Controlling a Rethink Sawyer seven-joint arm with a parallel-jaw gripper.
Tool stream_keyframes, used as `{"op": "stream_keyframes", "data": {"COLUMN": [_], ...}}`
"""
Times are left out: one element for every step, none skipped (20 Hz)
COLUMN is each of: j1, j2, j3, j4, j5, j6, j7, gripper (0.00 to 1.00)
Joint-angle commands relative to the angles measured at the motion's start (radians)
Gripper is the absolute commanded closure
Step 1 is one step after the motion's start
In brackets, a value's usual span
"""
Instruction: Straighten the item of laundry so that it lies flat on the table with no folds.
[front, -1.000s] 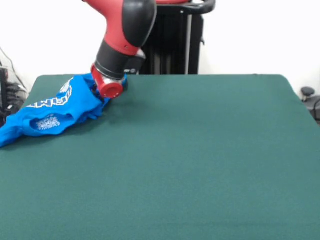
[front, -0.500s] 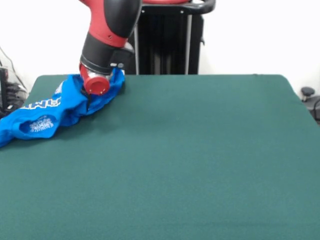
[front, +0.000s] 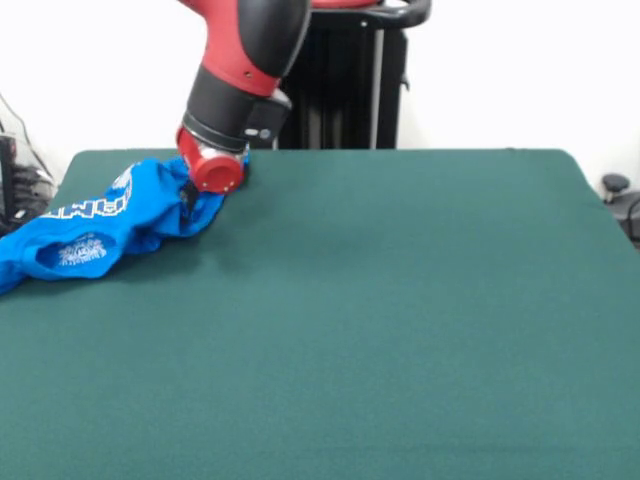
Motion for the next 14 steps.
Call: {"op": "stream_keyframes", "data": {"j1": [0.129,0.125,0.129,0.124,0.115,0.112,0.111,0.11,0.114,0.117,0.112,0.086,0.066,0.064], "j2": [0.104,0.106,0.112,0.112,0.108,0.102,0.099,0.096,0.096,0.093,0.083,0.06,0.031,0.004], "j3": [0.0,0.005,0.003,0.005,0.013,0.014,0.014,0.015,0.013,0.012,0.021,0.051,0.073,0.073], "j4": [-0.05,-0.051,-0.053,-0.055,-0.054,-0.053,-0.052,-0.05,-0.05,-0.047,-0.043,-0.033,-0.021,-0.011], "j5": [0.126,0.132,0.141,0.139,0.132,0.127,0.125,0.124,0.128,0.131,0.128,0.107,0.092,0.091], "j6": [-0.055,-0.06,-0.065,-0.067,-0.066,-0.062,-0.057,-0.055,-0.051,-0.046,-0.036,-0.018,0.018,0.062], "j7": [0.153,0.161,0.165,0.163,0.162,0.158,0.154,0.154,0.153,0.155,0.157,0.16,0.156,0.146], "gripper": [1.0,1.0,1.0,1.0,1.0,1.0,1.0,1.0,1.0,1.0,1.0,1.0,1.0,1.0]}}
